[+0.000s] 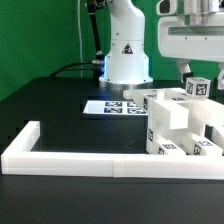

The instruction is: Assemble chair

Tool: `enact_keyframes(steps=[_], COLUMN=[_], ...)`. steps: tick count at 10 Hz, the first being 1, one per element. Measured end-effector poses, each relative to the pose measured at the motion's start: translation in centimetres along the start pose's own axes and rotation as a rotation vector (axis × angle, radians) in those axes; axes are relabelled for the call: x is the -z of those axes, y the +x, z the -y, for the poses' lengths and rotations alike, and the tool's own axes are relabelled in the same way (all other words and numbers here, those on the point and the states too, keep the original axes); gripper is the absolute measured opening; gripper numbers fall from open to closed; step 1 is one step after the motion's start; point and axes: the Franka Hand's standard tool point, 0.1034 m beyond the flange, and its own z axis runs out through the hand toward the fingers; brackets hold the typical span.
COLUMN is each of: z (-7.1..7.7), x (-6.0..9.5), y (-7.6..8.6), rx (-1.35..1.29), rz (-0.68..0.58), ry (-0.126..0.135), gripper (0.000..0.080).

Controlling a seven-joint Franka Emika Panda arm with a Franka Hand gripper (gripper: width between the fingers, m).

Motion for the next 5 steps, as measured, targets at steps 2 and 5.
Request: enact_keyframes(steps=[2,5], z=[0.13,-0.28], x=[-0.18,-0.3], y=[-0.38,0.1], rx=[0.173,0.424], rz=[-0.004,-0.004], ry=[-0.004,-0.007], gripper=[0.0648,0.0648])
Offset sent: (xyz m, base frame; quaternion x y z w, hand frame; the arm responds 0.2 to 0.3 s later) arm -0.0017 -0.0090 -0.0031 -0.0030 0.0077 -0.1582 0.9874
